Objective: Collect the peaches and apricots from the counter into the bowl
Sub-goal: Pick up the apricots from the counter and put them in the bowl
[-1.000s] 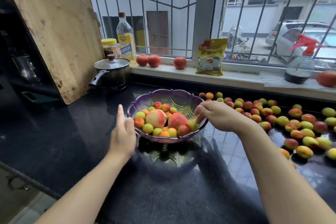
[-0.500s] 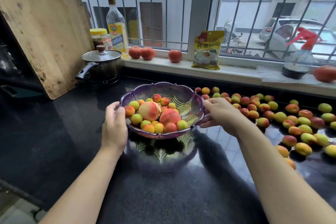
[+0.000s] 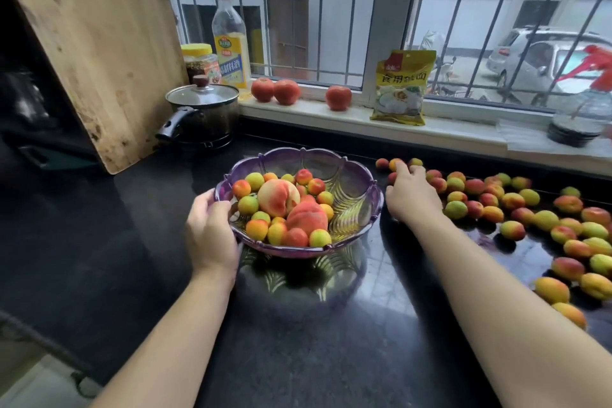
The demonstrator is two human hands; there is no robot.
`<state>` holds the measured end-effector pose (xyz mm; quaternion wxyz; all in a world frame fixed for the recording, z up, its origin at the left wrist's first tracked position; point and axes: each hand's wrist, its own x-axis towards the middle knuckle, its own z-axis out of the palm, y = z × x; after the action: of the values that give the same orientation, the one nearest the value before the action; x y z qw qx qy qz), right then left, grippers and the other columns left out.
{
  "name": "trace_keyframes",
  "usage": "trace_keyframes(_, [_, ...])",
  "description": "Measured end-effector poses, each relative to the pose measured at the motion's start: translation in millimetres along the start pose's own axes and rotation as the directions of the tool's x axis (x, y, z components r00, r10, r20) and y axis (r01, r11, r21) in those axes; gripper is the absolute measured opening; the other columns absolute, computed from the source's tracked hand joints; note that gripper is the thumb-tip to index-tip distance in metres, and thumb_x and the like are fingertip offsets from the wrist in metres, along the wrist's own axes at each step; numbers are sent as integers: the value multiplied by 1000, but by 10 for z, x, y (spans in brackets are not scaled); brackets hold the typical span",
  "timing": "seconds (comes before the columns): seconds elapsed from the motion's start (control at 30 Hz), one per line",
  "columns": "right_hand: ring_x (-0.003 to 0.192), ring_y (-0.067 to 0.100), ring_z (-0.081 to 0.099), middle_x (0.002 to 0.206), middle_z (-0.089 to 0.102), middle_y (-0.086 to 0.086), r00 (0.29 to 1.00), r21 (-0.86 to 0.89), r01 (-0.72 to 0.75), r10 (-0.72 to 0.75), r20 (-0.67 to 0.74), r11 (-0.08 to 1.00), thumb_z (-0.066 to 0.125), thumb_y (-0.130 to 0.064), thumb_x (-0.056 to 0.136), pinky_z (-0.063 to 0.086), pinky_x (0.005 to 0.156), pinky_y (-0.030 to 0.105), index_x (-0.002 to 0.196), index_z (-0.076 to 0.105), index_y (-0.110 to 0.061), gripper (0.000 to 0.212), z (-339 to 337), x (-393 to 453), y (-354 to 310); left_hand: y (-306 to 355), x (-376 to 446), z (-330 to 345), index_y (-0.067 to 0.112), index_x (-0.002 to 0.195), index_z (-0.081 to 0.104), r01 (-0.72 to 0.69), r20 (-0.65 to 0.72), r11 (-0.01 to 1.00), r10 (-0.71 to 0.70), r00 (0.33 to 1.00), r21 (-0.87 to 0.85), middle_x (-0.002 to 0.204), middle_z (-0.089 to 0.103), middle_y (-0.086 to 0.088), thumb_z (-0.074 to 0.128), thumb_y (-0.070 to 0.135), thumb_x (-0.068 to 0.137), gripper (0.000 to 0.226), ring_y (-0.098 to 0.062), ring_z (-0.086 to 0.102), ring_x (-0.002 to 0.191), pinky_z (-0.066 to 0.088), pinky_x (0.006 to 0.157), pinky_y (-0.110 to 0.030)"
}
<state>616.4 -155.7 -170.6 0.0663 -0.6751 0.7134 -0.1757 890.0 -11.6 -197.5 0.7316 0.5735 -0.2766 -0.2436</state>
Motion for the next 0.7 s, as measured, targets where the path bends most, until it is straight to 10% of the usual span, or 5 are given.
trace_keyframes(0.3, [85,19,53,104,69,5,963,262,154,-86,-255,953,51,-23,97,38,69,29,98,67,-24,16,-181,112,30,-28,13,-3,36,95,76,-16,-22,999,15,1000,-45,93,79,12,55,32,78,28,-10,74,91,55,77,-33])
trace_keyframes(0.47, [116,26,59,131,62,7,960,285,275,-280,-25,918,59,-29,97,50,95,38,131,64,-23,35,-222,29,-57,-14,-15,12,35,94,76,-25,-37,999,24,999,-26,90,78,17,53,31,80,27,-3,72,84,52,74,-29])
trace_keyframes(0.57, [115,26,61,124,66,7,830,396,463,-545,121,793,71,-20,91,49,101,46,124,67,-17,34,-39,-97,-97,-7,-8,11,38,91,76,-29,-59,999,28,998,-14,89,77,19,53,31,80,27,-3,72,85,51,72,-27])
trace_keyframes(0.7, [97,-1,67,103,75,-16,805,567,368,-558,203,737,68,-19,95,54,86,20,101,73,-43,25,-3,-133,-49,0,-4,1,47,86,79,-53,-82,999,52,995,-3,92,79,17,53,28,79,34,-5,73,89,54,76,-29])
